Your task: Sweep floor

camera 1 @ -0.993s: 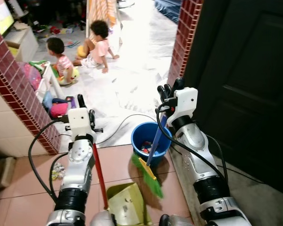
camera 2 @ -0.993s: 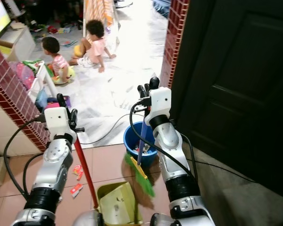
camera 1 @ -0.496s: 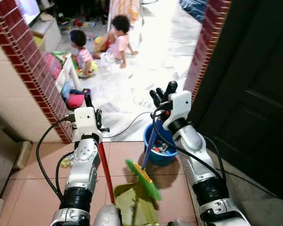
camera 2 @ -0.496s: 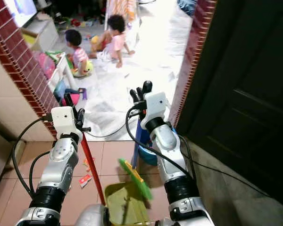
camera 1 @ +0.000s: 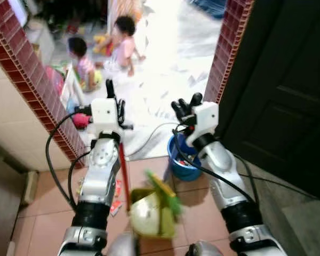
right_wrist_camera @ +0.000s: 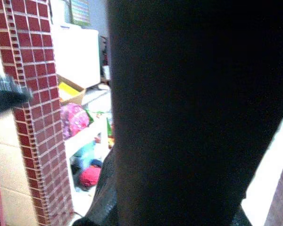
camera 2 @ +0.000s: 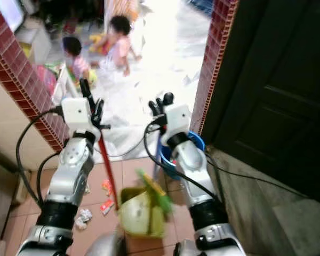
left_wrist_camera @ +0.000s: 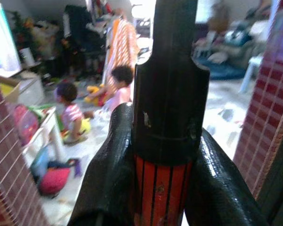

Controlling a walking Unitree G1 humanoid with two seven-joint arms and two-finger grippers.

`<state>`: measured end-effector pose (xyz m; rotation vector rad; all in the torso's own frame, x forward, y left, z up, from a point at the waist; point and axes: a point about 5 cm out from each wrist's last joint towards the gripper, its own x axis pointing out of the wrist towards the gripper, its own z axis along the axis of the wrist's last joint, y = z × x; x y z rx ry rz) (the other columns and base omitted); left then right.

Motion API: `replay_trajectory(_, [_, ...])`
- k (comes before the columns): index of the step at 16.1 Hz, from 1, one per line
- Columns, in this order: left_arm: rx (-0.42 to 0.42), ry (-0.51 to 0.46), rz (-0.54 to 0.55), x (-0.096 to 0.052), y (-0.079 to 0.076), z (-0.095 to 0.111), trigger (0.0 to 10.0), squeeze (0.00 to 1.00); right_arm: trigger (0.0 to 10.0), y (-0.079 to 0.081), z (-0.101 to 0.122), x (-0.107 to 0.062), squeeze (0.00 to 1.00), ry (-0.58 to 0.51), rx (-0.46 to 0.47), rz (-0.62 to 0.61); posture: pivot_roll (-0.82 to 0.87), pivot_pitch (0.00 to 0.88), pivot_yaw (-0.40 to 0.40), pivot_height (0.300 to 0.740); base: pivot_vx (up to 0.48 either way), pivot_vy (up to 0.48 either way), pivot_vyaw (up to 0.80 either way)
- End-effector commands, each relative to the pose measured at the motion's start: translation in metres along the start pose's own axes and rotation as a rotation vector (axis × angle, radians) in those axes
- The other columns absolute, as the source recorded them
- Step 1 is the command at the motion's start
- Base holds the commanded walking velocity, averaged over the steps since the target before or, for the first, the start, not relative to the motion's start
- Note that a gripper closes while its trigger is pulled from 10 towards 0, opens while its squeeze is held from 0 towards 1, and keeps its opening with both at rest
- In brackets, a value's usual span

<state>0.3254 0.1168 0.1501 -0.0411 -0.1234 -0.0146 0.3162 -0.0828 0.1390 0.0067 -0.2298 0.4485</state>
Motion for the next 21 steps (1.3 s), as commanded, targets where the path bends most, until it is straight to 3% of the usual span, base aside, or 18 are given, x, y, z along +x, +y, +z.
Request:
replay_trajectory(1, [-0.016, -0.122, 0.015, 0.006, 0.006, 0.033, 10.0, 0.0, 10.0, 0.014, 0.009, 0.007, 0.0, -0.047, 0.009, 0.043, -0.02, 0.0, 0.025, 0.74, 0.0, 0.48, 0.0])
replay_trajectory(4, [0.05, -0.135, 0.032, 0.007, 0.011, 0.036, 10.0, 0.0, 10.0, 0.014, 0.007, 0.006, 0.0, -0.04, -0.003, 0.046, -0.02, 0.0, 0.024, 0.74, 0.0, 0.48, 0.0])
replay_trajectory(12, [0.063, -0.152, 0.068, 0.008, 0.021, 0.041, 10.0, 0.0, 10.0, 0.015, 0.005, 0.007, 0.0, -0.04, -0.045, 0.053, -0.01, 0.0, 0.017, 0.74, 0.0, 0.48, 0.0])
replay_trajectory(18, [0.132, -0.16, 0.134, 0.011, 0.045, 0.036, 10.0, 0.0, 10.0, 0.013, 0.004, 0.005, 0.0, -0.04, -0.066, 0.036, -0.02, 0.0, 0.026, 0.74, 0.0, 0.467, 0.0])
replay_trajectory(21, [0.176, -0.16, 0.201, 0.011, 0.057, 0.029, 10.0, 0.0, 10.0, 0.013, 0.005, 0.006, 0.0, -0.043, -0.073, 0.031, -0.02, 0.0, 0.027, 0.74, 0.0, 0.0, 0.0])
